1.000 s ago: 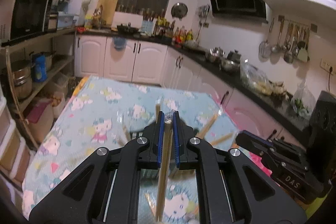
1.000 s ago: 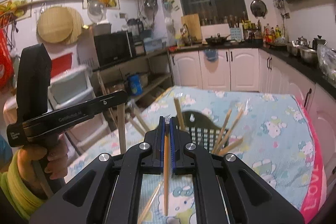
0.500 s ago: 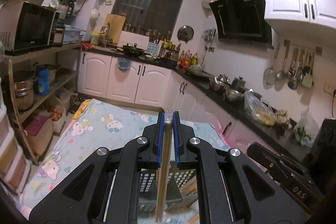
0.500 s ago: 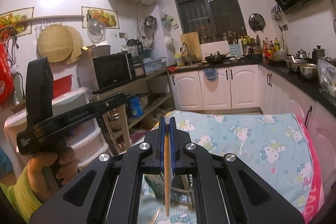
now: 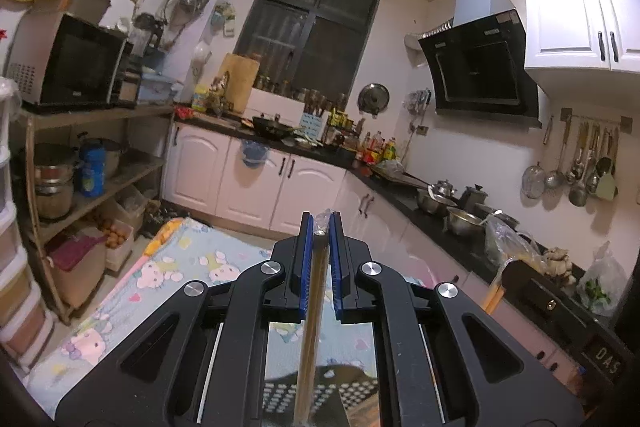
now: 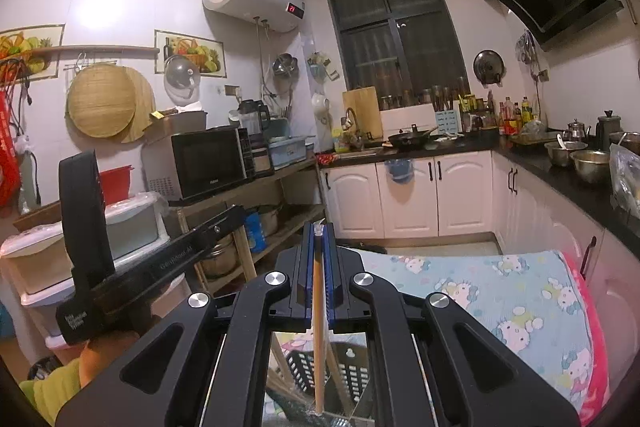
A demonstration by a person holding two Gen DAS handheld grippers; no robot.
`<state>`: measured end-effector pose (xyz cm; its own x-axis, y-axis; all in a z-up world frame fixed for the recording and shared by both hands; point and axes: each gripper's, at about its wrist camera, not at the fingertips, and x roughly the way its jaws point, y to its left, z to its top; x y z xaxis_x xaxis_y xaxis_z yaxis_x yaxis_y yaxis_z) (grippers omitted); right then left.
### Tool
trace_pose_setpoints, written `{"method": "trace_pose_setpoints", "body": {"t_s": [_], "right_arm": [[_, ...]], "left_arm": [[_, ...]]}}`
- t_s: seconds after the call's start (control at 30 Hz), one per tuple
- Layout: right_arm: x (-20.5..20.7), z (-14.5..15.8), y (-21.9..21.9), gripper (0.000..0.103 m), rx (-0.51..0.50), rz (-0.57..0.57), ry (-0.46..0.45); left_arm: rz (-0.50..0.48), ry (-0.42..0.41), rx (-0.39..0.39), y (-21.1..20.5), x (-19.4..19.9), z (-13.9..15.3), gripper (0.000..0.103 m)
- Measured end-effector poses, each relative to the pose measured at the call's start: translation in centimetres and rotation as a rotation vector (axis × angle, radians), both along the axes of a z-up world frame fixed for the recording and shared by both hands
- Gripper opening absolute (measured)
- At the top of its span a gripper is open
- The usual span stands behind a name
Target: Organize utensils
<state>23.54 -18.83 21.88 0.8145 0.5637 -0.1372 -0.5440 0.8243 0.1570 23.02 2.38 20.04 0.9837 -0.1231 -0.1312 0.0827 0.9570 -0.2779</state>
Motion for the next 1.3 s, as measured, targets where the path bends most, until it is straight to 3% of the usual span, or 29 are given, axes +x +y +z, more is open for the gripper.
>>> {"method": "trace_pose_setpoints", "body": {"t_s": [0.7,1.3], "right_arm": [[3.5,-4.1,1.3,0.005,-0.004,-0.066,0.0],[3.6,-10.0,1.7,0.005,-0.058,-0.104,0.021]], "left_arm": [[0.01,0.002,0.056,-0.8,2.7,-4.0,0.003],[-0.029,0.043,0.093,-1.4,2.8,-8.3,0.003]]}}
